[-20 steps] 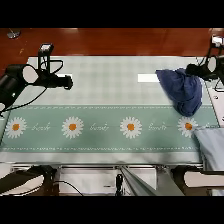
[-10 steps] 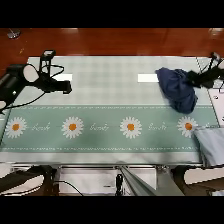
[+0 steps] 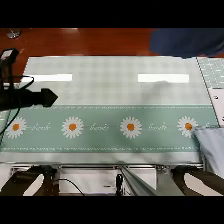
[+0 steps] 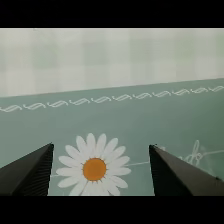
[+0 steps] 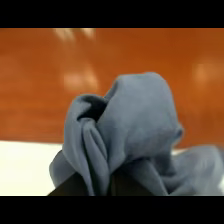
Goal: Fold the shirts.
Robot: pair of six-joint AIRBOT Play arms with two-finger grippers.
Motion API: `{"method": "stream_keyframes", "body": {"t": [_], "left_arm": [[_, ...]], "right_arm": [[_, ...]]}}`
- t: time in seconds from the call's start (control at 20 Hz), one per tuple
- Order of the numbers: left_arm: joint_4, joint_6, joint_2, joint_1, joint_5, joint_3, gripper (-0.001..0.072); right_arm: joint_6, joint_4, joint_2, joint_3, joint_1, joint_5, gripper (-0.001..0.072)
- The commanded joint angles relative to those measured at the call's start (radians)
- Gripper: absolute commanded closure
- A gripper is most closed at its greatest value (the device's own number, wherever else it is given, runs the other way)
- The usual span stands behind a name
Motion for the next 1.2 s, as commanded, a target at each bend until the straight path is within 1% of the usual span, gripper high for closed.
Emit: {"method": "stream_keyframes", "body": {"t": [0.0,0.15,0.25,0.35,0.5,0.65,0.7,0.75,0.8,0.85,0.95,1.05,1.15], "left_arm": [[-0.110,-0.011,0.209,-0.004,-0.002,-0.135,0.0006],[-0.124,-0.011,0.276,-0.004,0.002,-0.185,0.0005],[-0.135,-0.010,0.274,-0.004,-0.002,-0.192,0.0005],[-0.161,-0.010,0.271,-0.004,0.002,-0.192,0.0005],[-0.166,-0.010,0.261,-0.004,0.002,-0.193,0.0005],[-0.166,-0.010,0.235,-0.004,0.002,-0.193,0.0005],[-0.166,-0.010,0.223,-0.004,0.002,-0.193,0.0006],[-0.169,-0.010,0.209,-0.004,0.002,-0.193,0.0005],[-0.169,-0.010,0.193,-0.004,0.002,-0.193,0.0005],[-0.177,-0.010,0.176,-0.004,0.002,-0.193,0.0005],[-0.251,-0.010,0.144,-0.004,-0.013,-0.193,0.0005],[-0.371,-0.010,0.102,-0.004,-0.043,-0.192,0.0005],[-0.458,0.012,0.047,-0.004,-0.058,-0.192,0.0005]], "right_arm": [[-0.035,0.002,0.127,0.035,0.136,0.053,0.0683],[-0.033,0.002,0.131,0.005,0.249,0.237,0.0683],[-0.019,0.002,0.129,-0.113,0.340,0.265,0.0683],[0.003,0.003,0.129,-0.309,0.447,0.200,0.0682],[0.058,0.024,0.059,-0.589,0.612,-0.010,0.0682],[0.077,0.126,-0.127,-0.646,0.738,-0.122,0.0682],[0.077,0.170,-0.188,-0.645,0.766,-0.160,0.0655],[0.075,0.224,-0.230,-0.644,0.776,-0.182,0.0399],[0.038,0.287,-0.261,-0.632,0.766,-0.161,0.0072],[-0.018,0.317,-0.270,-0.608,0.739,-0.105,0.0087],[-0.036,0.273,-0.243,-0.528,0.617,0.046,0.0088],[-0.035,0.161,-0.164,-0.474,0.424,0.159,0.0089],[-0.017,0.018,-0.060,-0.502,0.208,0.223,0.0091]]}}
